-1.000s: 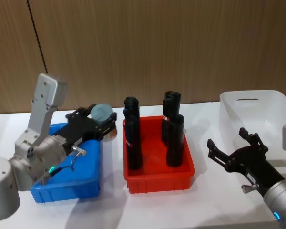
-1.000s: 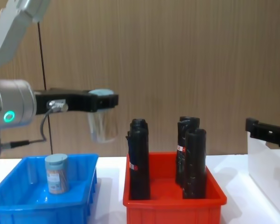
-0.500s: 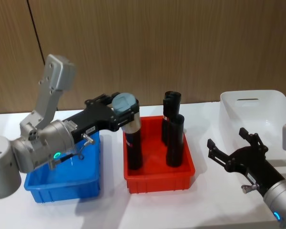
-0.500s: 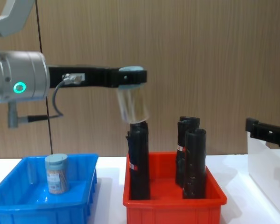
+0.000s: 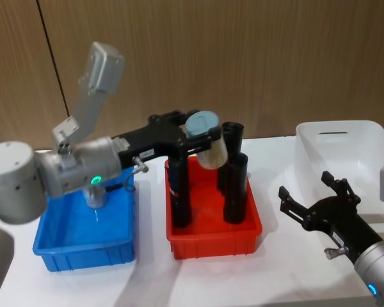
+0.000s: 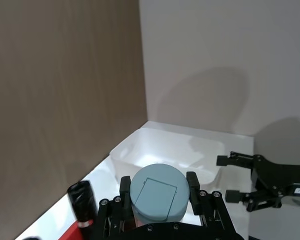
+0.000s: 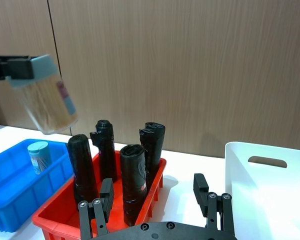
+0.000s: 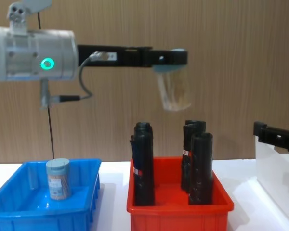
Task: Pick the cotton swabs from the blue box and place them into the white box.
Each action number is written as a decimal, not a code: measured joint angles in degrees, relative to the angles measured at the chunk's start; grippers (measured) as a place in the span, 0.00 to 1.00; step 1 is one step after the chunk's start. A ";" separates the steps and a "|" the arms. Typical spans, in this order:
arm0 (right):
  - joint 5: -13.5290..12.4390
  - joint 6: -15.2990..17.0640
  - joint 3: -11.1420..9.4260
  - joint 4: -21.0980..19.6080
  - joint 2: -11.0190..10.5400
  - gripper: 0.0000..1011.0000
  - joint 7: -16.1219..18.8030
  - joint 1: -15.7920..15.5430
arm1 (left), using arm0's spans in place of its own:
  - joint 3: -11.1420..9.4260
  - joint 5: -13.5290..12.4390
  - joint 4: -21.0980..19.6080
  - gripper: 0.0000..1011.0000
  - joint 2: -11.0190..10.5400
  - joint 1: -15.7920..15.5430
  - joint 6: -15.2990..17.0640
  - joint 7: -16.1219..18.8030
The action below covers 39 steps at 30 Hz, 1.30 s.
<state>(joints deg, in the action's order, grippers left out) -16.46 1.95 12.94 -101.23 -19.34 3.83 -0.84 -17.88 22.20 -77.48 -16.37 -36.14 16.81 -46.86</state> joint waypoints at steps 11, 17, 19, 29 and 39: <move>0.01 0.00 0.00 0.00 0.00 0.99 0.00 0.01 | -0.98 -0.54 5.62 0.66 2.52 -5.37 0.97 -5.50; 0.49 0.23 0.02 0.00 0.07 0.99 0.37 0.20 | -1.24 -0.68 7.05 0.66 3.19 -6.78 1.21 -6.98; 0.73 0.39 0.04 0.00 0.09 0.99 0.58 0.34 | -1.29 -0.70 7.29 0.66 3.31 -7.01 1.25 -7.23; 3.30 3.35 0.32 -0.51 0.33 0.99 4.15 2.48 | -1.48 -0.81 8.45 0.66 3.81 -8.11 1.43 -8.34; 6.30 7.68 0.48 -0.99 0.69 0.99 8.57 5.98 | -1.56 -0.86 8.94 0.66 4.03 -8.57 1.51 -8.84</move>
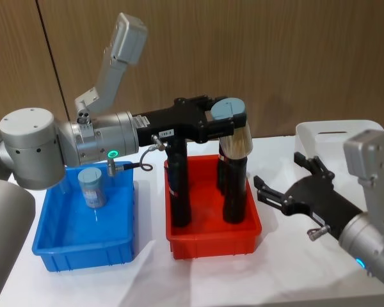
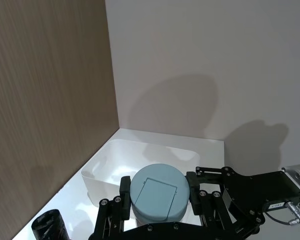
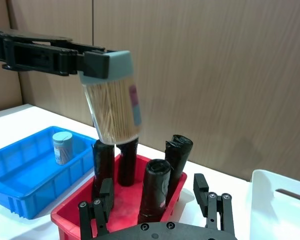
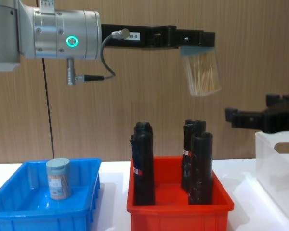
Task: Pick the cotton swabs from the blue box and place them into the white box.
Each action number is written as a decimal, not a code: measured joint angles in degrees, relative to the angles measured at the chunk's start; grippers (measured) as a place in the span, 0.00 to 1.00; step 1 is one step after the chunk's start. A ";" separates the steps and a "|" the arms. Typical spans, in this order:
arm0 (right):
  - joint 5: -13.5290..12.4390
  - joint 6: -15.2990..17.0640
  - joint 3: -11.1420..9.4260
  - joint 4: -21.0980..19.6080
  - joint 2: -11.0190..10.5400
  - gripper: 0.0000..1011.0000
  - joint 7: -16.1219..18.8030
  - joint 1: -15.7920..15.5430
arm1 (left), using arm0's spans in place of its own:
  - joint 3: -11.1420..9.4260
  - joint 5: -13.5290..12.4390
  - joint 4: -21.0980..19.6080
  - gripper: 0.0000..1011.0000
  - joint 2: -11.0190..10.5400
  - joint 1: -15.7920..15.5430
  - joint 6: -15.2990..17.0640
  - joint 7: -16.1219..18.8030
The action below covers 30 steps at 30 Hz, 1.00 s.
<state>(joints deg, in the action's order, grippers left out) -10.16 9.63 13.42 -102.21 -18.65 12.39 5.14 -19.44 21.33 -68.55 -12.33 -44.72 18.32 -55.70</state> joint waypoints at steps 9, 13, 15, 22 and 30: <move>2.20 3.34 0.08 0.51 0.70 0.99 3.46 3.59 | -0.05 -0.01 0.22 0.66 0.09 -0.25 0.07 -0.22; 2.76 4.52 0.11 1.01 1.12 0.99 4.83 5.22 | -0.07 -0.01 0.27 0.66 0.11 -0.29 0.07 -0.27; 2.80 4.86 0.13 1.19 1.26 0.99 5.34 5.79 | -0.07 -0.01 0.29 0.66 0.12 -0.31 0.07 -0.29; 2.82 6.11 0.15 1.69 1.70 0.99 7.28 7.52 | -0.07 -0.01 0.33 0.66 0.16 -0.34 0.07 -0.33; 2.37 6.91 0.23 1.81 1.81 0.99 9.44 8.58 | -0.06 -0.01 0.37 0.66 0.17 -0.38 0.07 -0.38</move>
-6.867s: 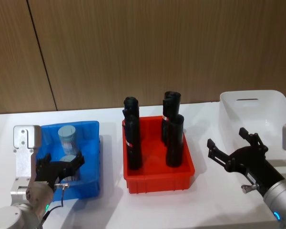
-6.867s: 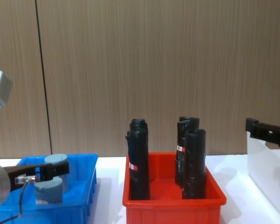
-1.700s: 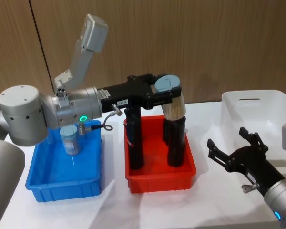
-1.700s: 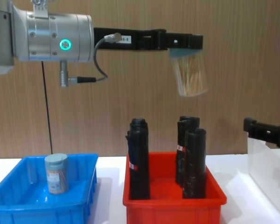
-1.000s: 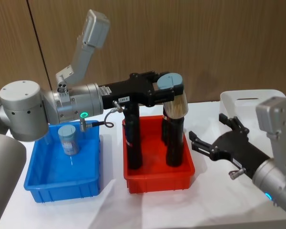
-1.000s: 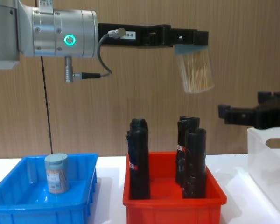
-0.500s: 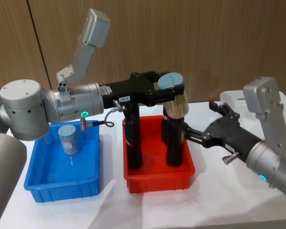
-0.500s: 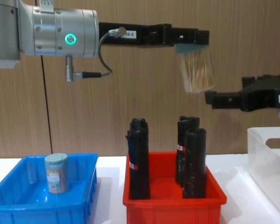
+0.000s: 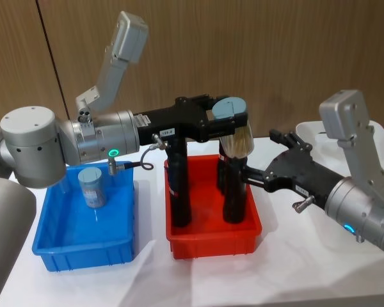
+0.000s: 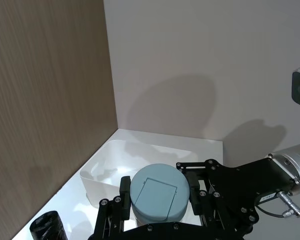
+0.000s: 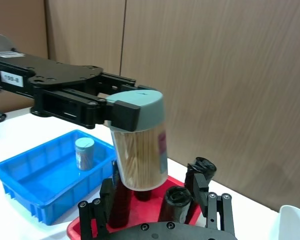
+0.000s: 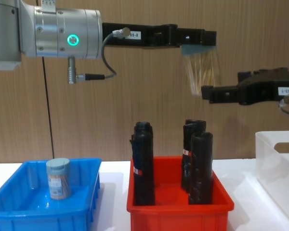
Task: Pick the cotton swabs from the blue box and place them into the white box.
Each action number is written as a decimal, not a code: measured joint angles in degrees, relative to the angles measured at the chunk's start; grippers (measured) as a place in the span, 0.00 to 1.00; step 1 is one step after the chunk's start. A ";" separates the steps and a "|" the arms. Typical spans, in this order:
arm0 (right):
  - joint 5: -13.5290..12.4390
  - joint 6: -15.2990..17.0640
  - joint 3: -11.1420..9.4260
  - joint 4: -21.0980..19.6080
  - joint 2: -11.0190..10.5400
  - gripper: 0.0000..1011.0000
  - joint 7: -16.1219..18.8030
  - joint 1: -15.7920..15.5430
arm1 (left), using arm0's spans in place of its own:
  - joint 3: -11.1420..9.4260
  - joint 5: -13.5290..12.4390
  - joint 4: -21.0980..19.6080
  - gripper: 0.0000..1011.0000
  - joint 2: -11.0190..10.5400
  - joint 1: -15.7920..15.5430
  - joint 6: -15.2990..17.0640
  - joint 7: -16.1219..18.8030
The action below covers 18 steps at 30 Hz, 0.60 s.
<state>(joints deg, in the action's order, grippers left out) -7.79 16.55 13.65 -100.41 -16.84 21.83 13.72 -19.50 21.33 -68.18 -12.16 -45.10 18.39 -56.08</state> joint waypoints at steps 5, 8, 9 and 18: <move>-0.35 0.37 0.11 -0.28 -0.16 0.99 1.54 0.24 | 0.00 0.00 0.01 0.66 0.00 -0.02 -0.01 -0.02; -0.53 0.53 0.19 -0.46 -0.27 0.99 2.28 0.33 | 0.00 0.00 0.01 0.66 0.00 -0.02 -0.01 -0.02; -0.58 0.60 0.21 -0.50 -0.29 0.99 2.53 0.35 | 0.00 0.00 0.02 0.66 0.00 -0.02 -0.01 -0.02; -1.00 1.16 0.53 -0.67 -0.28 0.99 4.21 0.92 | 0.00 0.00 0.02 0.66 0.00 -0.02 -0.01 -0.02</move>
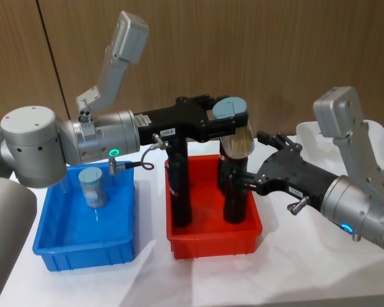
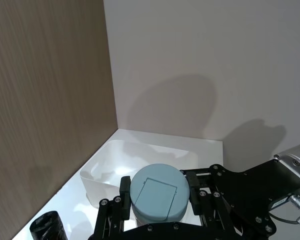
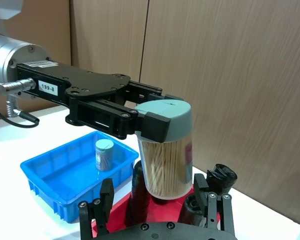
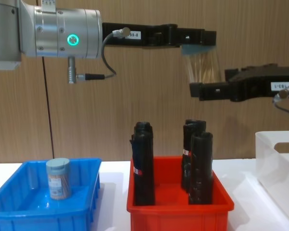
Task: Pick the cotton swabs from the blue box and place them into the white box.
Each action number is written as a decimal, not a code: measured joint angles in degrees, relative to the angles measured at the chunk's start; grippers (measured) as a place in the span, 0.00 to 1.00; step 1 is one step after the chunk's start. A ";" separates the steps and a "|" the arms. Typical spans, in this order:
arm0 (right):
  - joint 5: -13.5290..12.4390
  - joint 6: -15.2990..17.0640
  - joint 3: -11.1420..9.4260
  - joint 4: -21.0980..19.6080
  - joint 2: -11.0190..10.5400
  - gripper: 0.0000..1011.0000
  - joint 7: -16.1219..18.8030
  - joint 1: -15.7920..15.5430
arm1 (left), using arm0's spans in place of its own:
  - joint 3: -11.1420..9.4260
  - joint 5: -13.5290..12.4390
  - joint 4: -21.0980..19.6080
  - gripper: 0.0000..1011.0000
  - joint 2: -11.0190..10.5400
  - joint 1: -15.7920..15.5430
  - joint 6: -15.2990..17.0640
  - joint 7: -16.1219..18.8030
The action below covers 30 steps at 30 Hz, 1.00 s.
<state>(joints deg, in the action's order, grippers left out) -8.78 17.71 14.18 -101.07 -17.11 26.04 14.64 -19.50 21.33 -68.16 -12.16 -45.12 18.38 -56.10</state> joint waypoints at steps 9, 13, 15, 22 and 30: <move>-0.04 0.19 0.44 0.64 0.49 0.99 0.70 0.96 | 0.00 0.00 0.00 0.66 0.00 0.00 0.00 0.01; 0.11 0.22 0.70 1.23 0.85 0.99 0.82 1.57 | 0.00 0.00 0.00 0.66 0.00 0.00 0.00 0.01; 0.14 0.23 0.74 1.34 0.91 0.99 0.82 1.67 | 0.00 0.00 0.00 0.66 0.00 0.00 0.00 0.02; 0.91 0.34 1.19 2.80 1.67 0.99 0.65 2.82 | 0.00 0.00 0.00 0.66 -0.01 0.01 0.00 0.02; 1.63 0.46 1.55 4.75 2.45 0.99 0.09 4.13 | 0.00 0.00 0.00 0.66 0.00 0.01 0.00 0.00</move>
<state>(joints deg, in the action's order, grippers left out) -7.15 18.17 15.73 -96.32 -14.66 26.13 18.77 -19.50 21.33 -68.16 -12.16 -45.12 18.38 -56.10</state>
